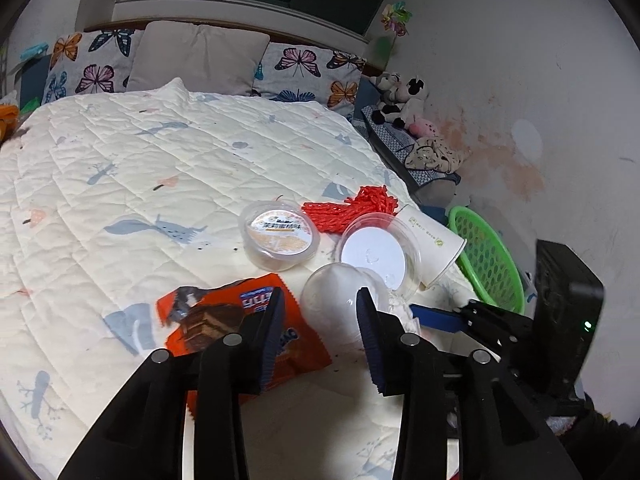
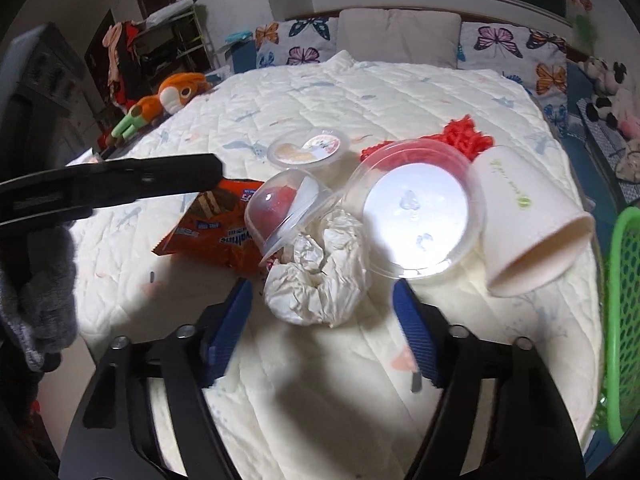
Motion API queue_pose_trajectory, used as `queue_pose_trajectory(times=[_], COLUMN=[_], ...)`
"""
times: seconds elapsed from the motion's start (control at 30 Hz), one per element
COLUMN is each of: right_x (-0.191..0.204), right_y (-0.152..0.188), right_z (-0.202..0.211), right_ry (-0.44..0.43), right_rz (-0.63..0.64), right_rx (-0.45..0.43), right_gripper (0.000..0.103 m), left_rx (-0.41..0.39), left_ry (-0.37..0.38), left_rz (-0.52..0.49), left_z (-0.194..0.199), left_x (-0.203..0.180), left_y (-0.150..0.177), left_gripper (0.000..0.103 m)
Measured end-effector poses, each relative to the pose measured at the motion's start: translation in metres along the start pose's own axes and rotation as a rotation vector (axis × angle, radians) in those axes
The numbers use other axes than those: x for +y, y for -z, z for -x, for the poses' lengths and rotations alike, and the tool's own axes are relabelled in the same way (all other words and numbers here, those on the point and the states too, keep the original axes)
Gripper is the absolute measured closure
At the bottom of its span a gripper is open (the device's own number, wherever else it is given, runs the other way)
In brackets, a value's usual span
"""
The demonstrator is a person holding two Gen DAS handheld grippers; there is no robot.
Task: Collect trash
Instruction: 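Grasp the crumpled tissue with the right tool while the left tool grasps the clear plastic cup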
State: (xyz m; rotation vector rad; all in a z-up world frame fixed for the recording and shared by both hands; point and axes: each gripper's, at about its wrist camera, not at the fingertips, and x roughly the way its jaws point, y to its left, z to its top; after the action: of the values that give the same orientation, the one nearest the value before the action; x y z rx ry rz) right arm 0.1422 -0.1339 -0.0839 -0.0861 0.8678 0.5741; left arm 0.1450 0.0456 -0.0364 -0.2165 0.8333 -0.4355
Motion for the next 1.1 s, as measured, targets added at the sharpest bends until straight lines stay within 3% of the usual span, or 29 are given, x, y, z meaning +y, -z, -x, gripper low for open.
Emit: queue_pose_trajectory(times=[0.2, 0.43, 0.67, 1.1], right_x=[-0.003, -0.017, -0.034, -0.055], right_y=[0.001, 0.010, 0.024, 0.034], right_z=[0.011, 0.032, 0.052, 0.082], right_ry=[-0.006, -0.002, 0.015, 0.058], right_rz=[-0.010, -0.029, -0.066, -0.126], right_rx=[-0.018, -0.022, -0.024, -0.073], right_gripper=[0.052, 0.053, 0.053, 0.053], left_rx=[-0.005, 0.012, 0.044, 0.077], left_ry=[-0.022, -0.048, -0.043, -0.068], left_rz=[-0.066, -0.170, -0.241, -0.271], left_z=[0.007, 0.001, -0.011, -0.056], left_x=[-0.005, -0.023, -0.039, -0.058], left_y=[0.008, 0.021, 0.028, 0.014], left_gripper=[0.045, 0.040, 0.025, 0.025])
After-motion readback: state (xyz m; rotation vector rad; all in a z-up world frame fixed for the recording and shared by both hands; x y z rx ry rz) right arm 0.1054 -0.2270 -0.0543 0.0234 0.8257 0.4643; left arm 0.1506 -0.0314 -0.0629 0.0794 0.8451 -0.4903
